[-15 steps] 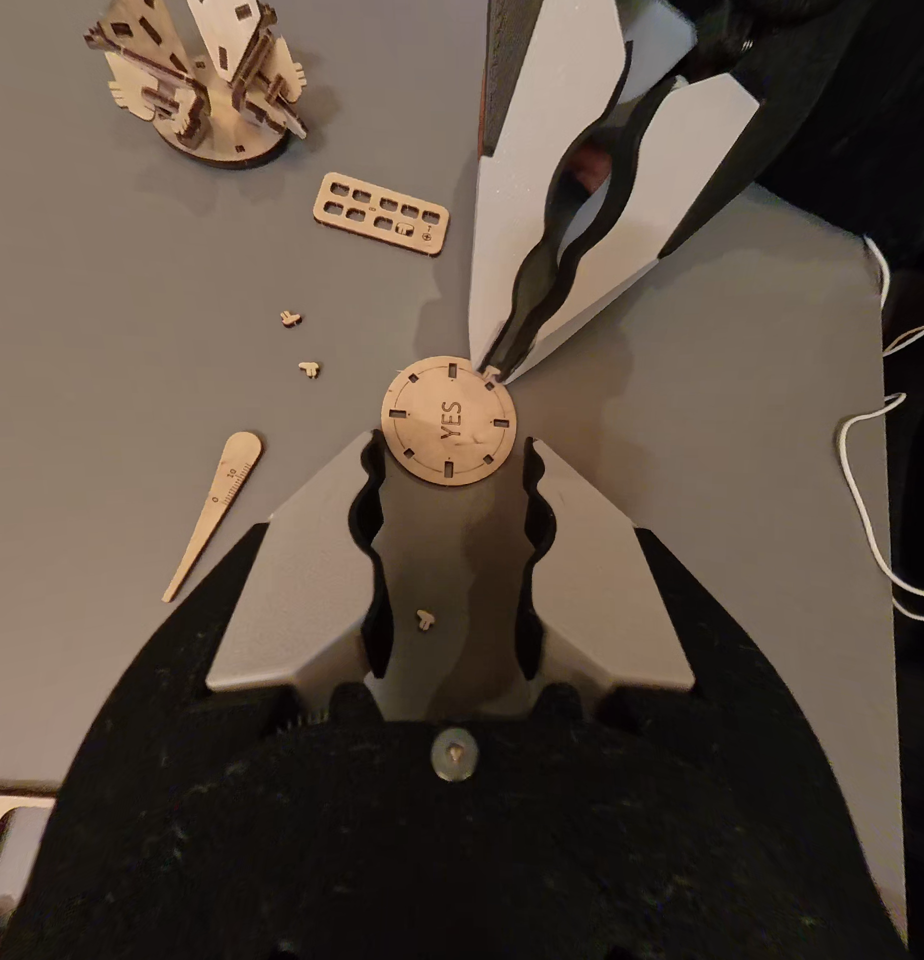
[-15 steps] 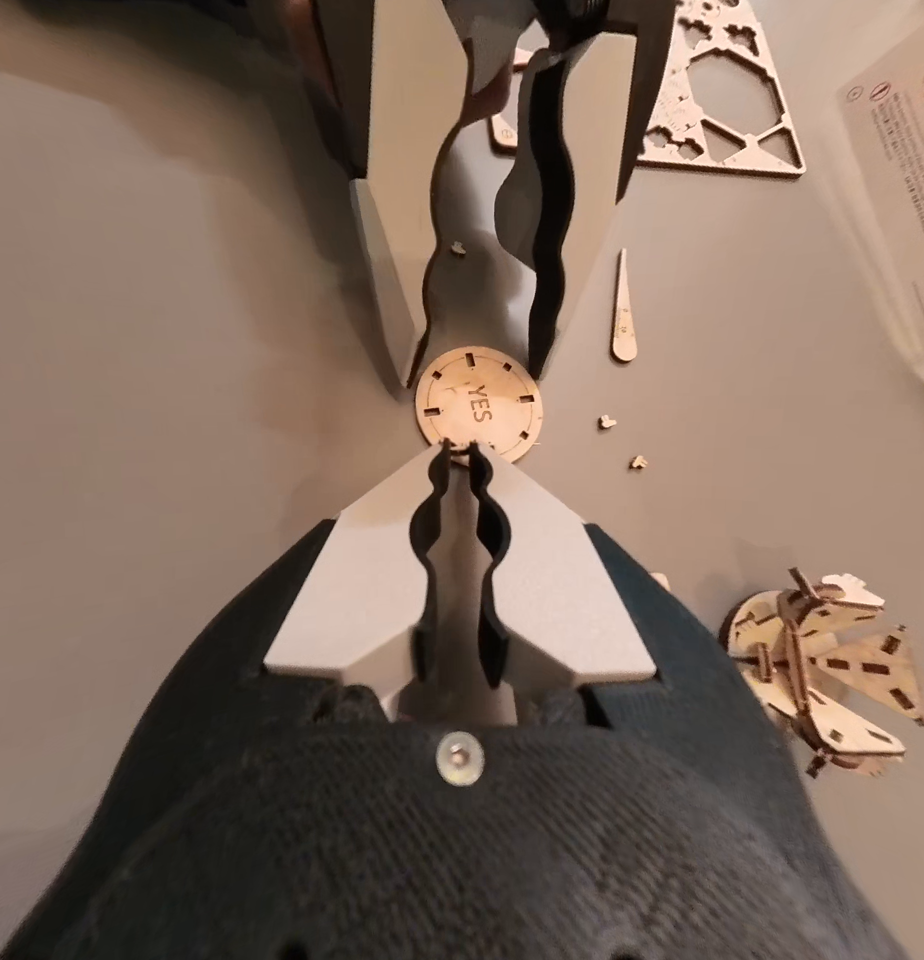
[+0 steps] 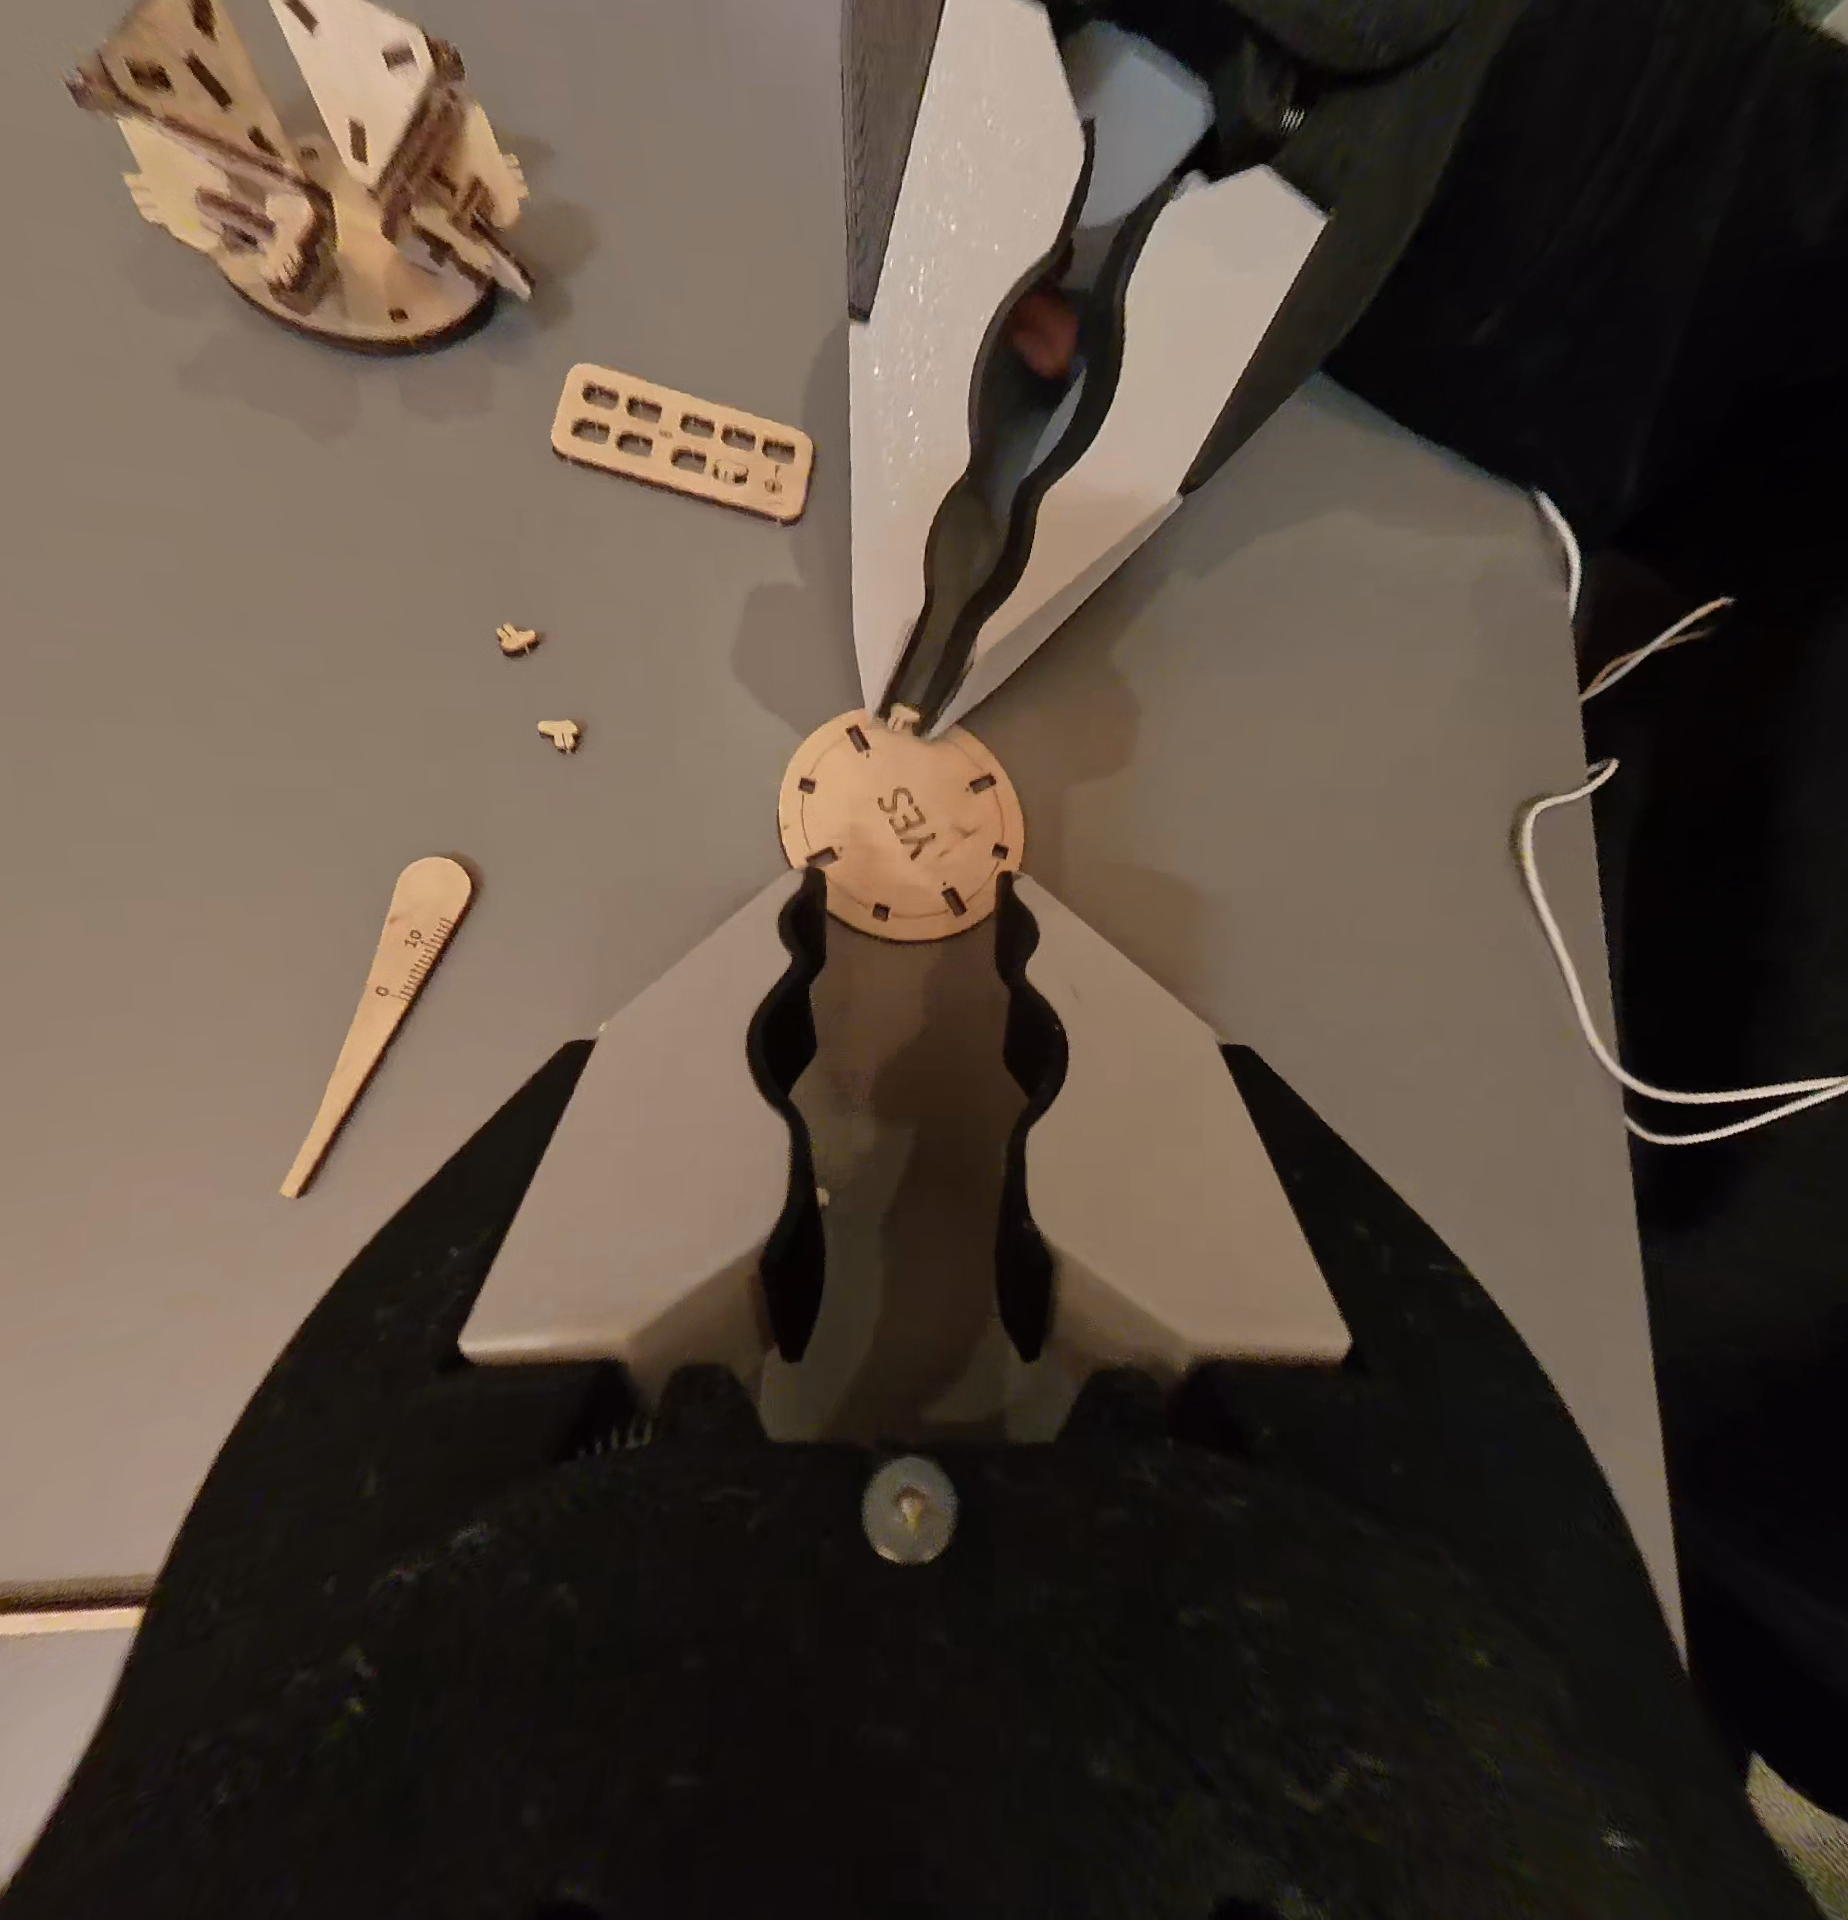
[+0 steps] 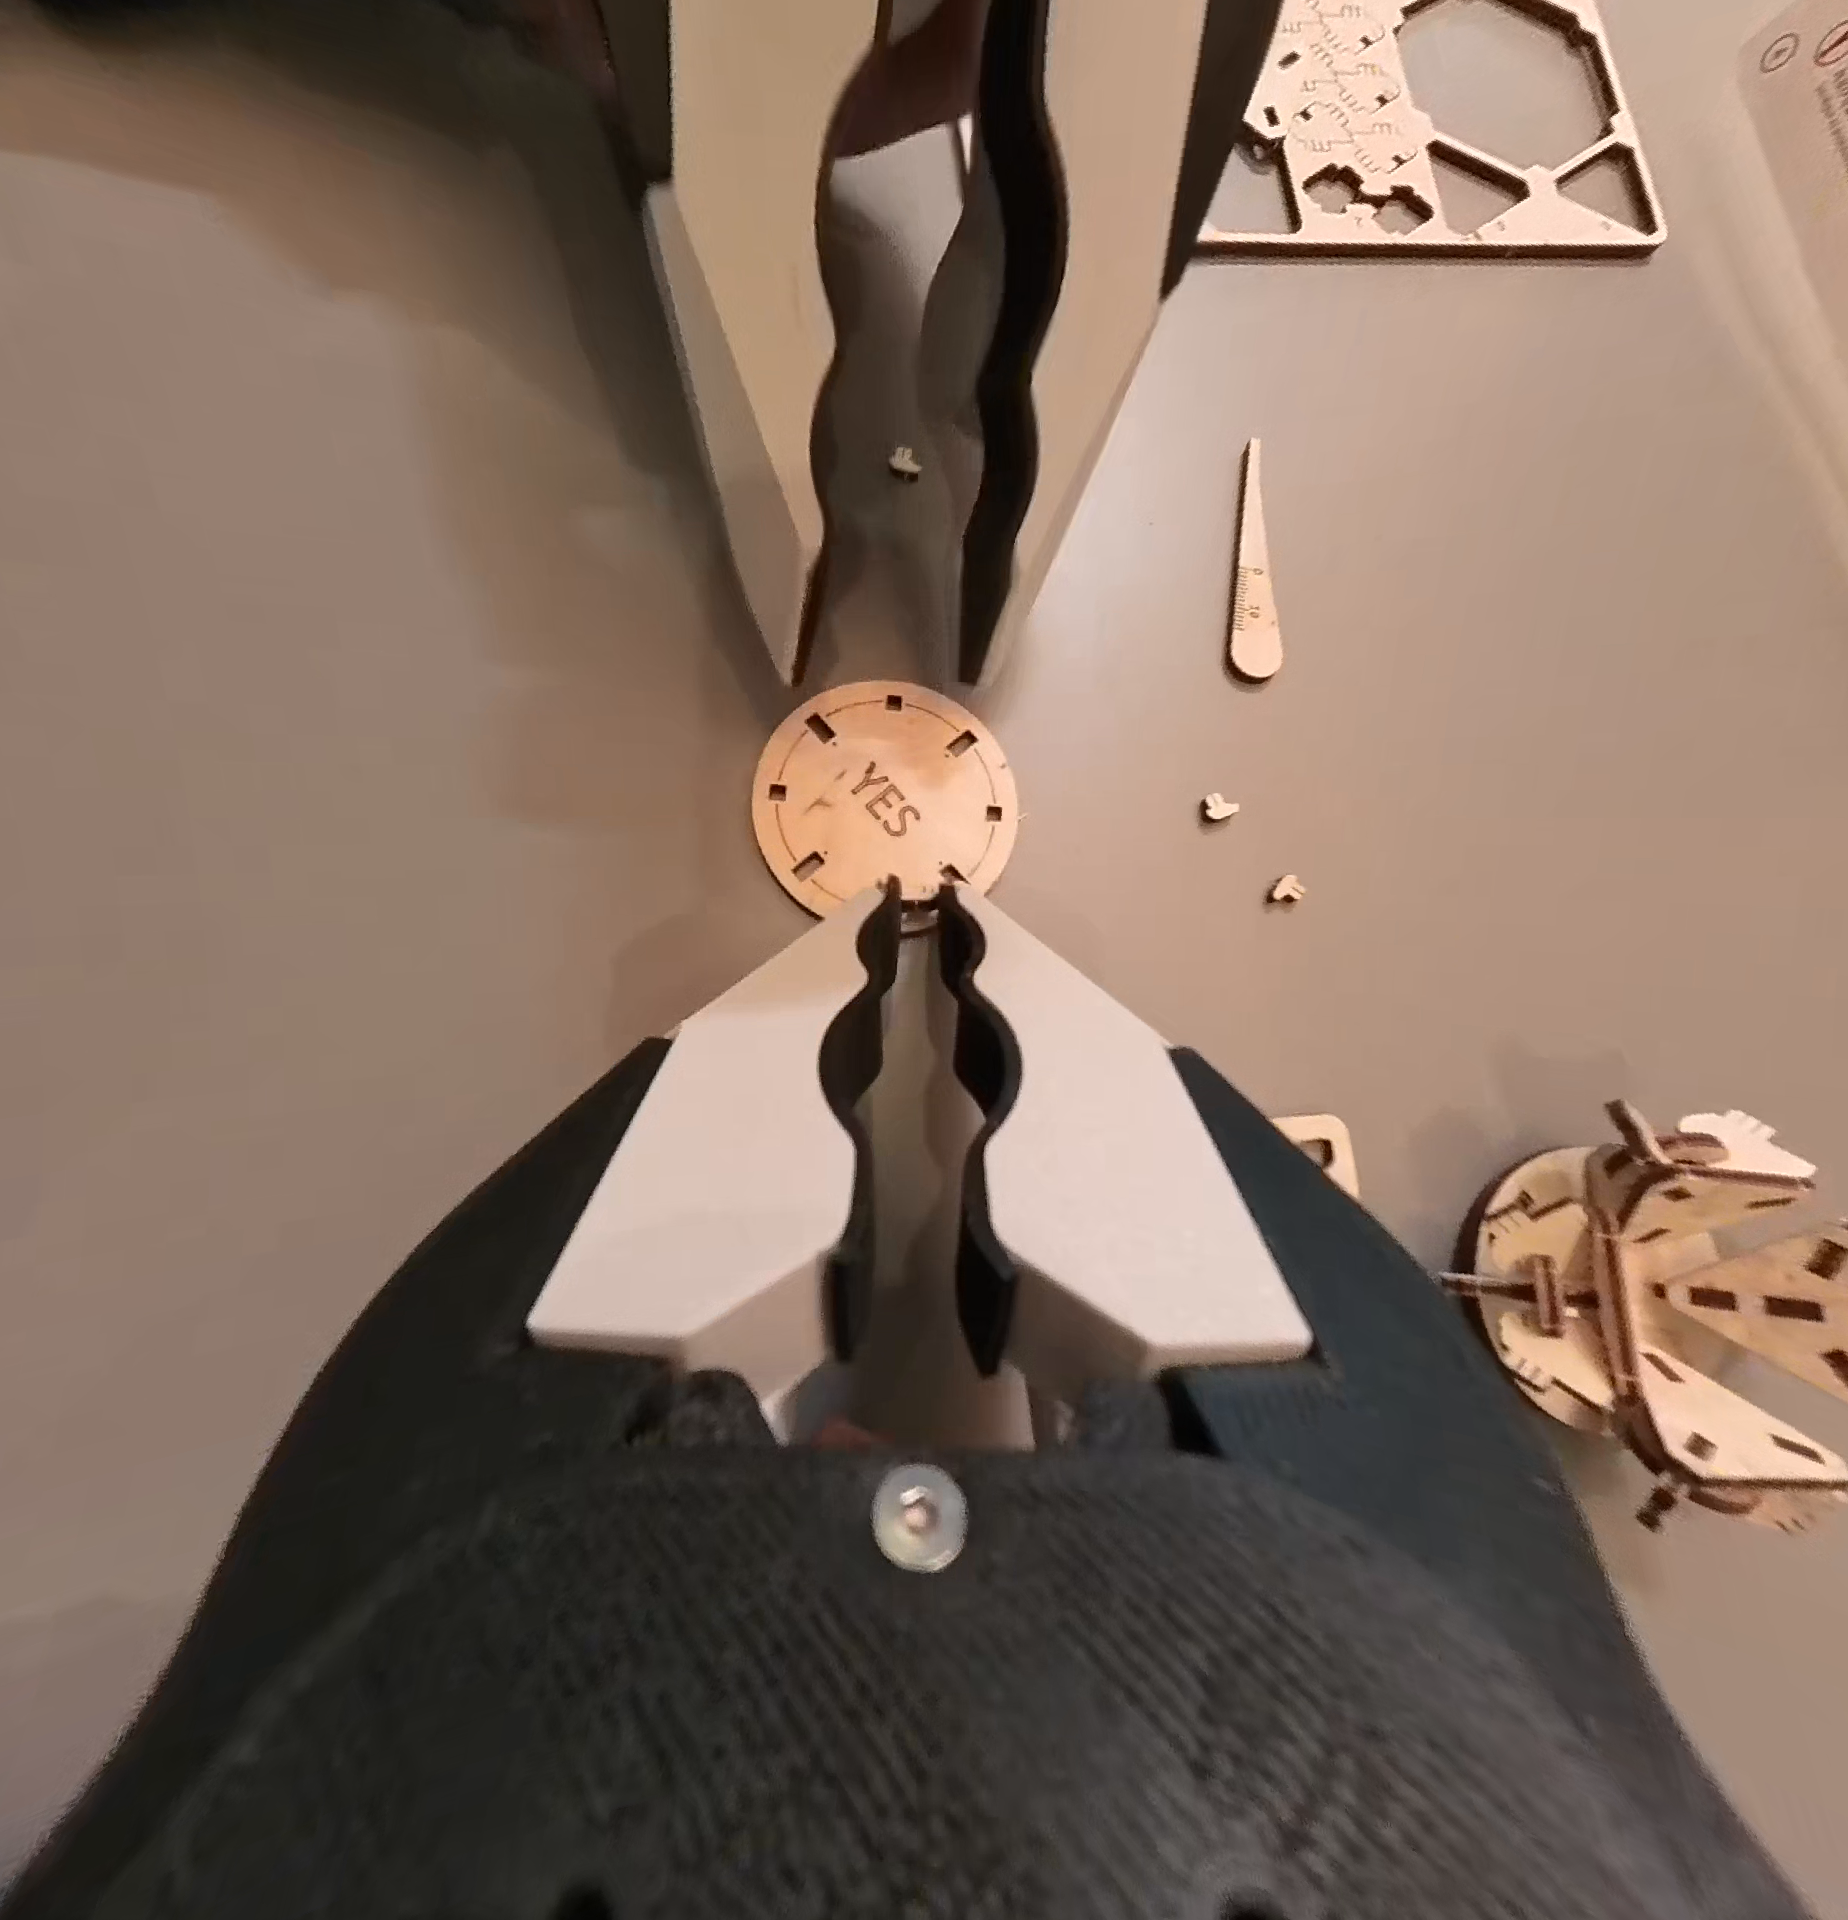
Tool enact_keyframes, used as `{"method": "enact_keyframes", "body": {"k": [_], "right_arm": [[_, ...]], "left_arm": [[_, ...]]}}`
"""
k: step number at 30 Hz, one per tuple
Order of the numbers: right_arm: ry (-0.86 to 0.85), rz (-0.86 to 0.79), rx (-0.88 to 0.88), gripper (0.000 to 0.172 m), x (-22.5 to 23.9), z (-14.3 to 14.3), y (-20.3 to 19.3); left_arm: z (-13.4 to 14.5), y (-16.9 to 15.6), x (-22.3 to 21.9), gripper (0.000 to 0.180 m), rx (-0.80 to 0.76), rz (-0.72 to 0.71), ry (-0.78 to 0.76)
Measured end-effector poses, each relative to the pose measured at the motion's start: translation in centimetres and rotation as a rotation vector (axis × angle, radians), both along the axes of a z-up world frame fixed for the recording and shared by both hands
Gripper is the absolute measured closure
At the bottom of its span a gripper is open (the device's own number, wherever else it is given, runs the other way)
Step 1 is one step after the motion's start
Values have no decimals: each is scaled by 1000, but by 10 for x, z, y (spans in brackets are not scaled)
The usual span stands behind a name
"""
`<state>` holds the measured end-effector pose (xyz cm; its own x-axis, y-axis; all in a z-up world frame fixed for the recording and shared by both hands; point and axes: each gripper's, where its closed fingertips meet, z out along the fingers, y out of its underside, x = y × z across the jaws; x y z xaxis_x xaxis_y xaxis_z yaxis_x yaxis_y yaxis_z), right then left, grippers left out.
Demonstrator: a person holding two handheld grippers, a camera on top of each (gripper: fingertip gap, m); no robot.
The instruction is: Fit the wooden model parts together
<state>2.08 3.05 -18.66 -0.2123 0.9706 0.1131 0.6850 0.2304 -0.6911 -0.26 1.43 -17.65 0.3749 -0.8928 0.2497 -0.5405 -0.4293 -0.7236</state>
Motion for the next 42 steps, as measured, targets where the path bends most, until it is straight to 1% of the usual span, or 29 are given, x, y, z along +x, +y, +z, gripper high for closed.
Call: {"method": "enact_keyframes", "body": {"k": [2,4,6,8,10,13,16,19,20,22,24,25,27,29,31,33,39,42], "right_arm": [[6,-5,14,167,1,2,2],[18,-17,32,167,2,5,6],[24,-57,101,167,3,9,17],[33,-54,148,167,3,12,19],[58,-31,127,167,0,16,12],[16,-1,83,167,1,8,4],[-1,4,103,167,0,6,3],[89,20,152,167,-7,22,1],[133,26,174,166,-10,30,1],[243,28,241,166,-15,51,0],[386,45,310,167,-19,76,-5],[449,54,341,167,-20,86,-8],[538,61,398,167,-21,102,-13],[576,55,438,167,-22,109,-15],[605,47,457,167,-23,114,-16],[628,47,462,166,-24,117,-18],[673,37,493,167,-23,125,-19],[679,40,498,167,-23,125,-20]], "left_arm": [[9,4,2,146,37,14,-37],[13,9,3,138,82,37,-46],[11,12,3,129,117,50,-24],[8,10,7,123,118,39,-14],[7,8,11,120,111,29,-15],[6,7,13,119,125,25,-8],[14,9,15,125,160,33,-32],[30,10,16,138,122,62,-136],[38,12,16,143,91,83,-199],[58,16,15,146,27,129,-352],[79,17,11,147,-46,141,-515],[87,17,9,151,-83,143,-579],[96,16,7,156,-159,129,-671],[104,11,7,156,-227,99,-751],[108,8,9,155,-284,74,-796],[108,5,11,156,-310,59,-808],[113,0,12,173,-335,18,-837],[116,-2,11,171,-353,3,-859]]}}
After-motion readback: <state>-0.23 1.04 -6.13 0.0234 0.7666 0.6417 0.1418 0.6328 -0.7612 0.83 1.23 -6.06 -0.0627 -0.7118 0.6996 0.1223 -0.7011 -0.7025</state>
